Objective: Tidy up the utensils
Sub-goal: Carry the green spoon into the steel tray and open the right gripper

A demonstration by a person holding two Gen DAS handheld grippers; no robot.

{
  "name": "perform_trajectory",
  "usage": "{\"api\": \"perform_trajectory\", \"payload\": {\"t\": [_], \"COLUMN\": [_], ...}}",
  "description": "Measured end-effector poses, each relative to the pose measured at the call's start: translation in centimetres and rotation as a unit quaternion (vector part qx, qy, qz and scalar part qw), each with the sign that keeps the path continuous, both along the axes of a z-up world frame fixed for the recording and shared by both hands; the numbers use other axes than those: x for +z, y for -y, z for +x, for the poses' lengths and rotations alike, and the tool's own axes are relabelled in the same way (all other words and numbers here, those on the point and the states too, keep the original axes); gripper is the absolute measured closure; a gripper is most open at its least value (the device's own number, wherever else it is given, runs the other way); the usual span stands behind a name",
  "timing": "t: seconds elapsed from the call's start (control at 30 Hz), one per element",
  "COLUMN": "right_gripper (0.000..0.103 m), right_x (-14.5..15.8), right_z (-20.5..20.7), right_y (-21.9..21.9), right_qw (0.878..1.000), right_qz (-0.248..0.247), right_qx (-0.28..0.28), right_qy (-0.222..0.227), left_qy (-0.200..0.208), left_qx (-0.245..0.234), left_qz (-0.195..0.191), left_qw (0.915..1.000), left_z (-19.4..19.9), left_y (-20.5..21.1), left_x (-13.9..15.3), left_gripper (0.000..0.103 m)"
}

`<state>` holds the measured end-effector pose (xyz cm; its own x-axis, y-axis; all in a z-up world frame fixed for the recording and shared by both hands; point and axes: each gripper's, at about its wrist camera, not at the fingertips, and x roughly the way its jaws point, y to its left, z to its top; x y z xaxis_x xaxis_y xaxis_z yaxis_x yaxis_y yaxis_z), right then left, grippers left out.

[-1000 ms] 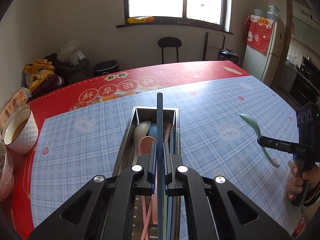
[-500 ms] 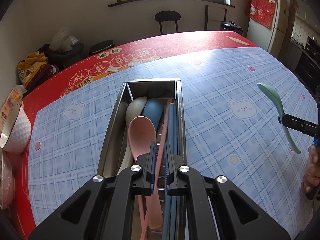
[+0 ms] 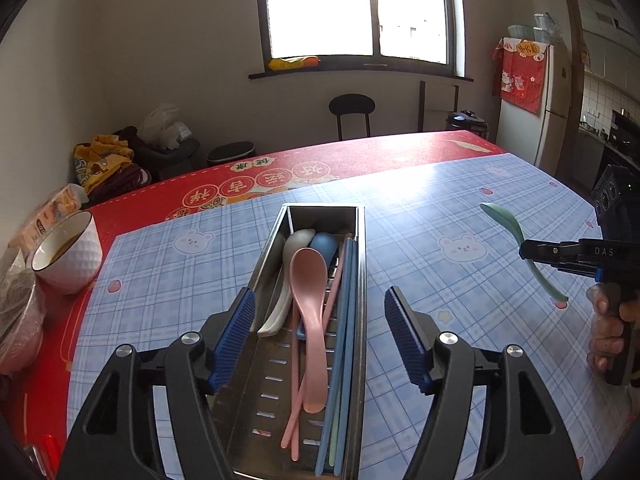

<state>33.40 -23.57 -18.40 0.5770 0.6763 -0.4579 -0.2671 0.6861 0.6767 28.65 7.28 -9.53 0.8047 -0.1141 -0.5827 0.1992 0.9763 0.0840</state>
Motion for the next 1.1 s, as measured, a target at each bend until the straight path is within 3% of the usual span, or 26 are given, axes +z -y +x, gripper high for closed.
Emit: {"api": "perform_trajectory", "payload": {"t": [0.07, 0.27, 0.57, 0.73, 0.87, 1.1], "right_gripper": [0.085, 0.085, 0.085, 0.085, 0.085, 0.085], "right_x": [0.1, 0.5, 0.7, 0.5, 1.4, 4.5], "right_z": [-0.1, -0.2, 0.1, 1.0, 1.6, 3.3], "right_y": [-0.2, -0.9, -2.2, -3.4, -5.3, -10.3], "right_qw": [1.0, 1.0, 0.997, 0.99, 0.984, 0.993], "right_qz": [-0.006, -0.027, -0.074, -0.13, -0.175, -0.111], "right_qx": [-0.002, -0.006, -0.022, -0.038, -0.03, -0.004], "right_qy": [0.002, 0.007, 0.003, -0.03, -0.03, -0.041], "left_qy": [0.014, 0.047, 0.062, 0.078, 0.077, 0.055], "left_qx": [-0.004, 0.004, 0.037, 0.052, 0.077, 0.097], "left_qz": [0.0, 0.025, -0.004, -0.027, -0.039, -0.075], "left_qw": [0.9999, 0.9986, 0.9974, 0.9952, 0.9933, 0.991], "left_z": [-1.0, -3.3, -4.4, -5.0, -5.1, -4.5], "left_y": [-0.3, -0.9, -3.4, -4.8, -5.7, -7.4], "left_x": [-0.1, -0.7, -1.8, -1.6, -1.6, -1.8], "left_gripper": [0.016, 0.006, 0.006, 0.006, 0.006, 0.006]}}
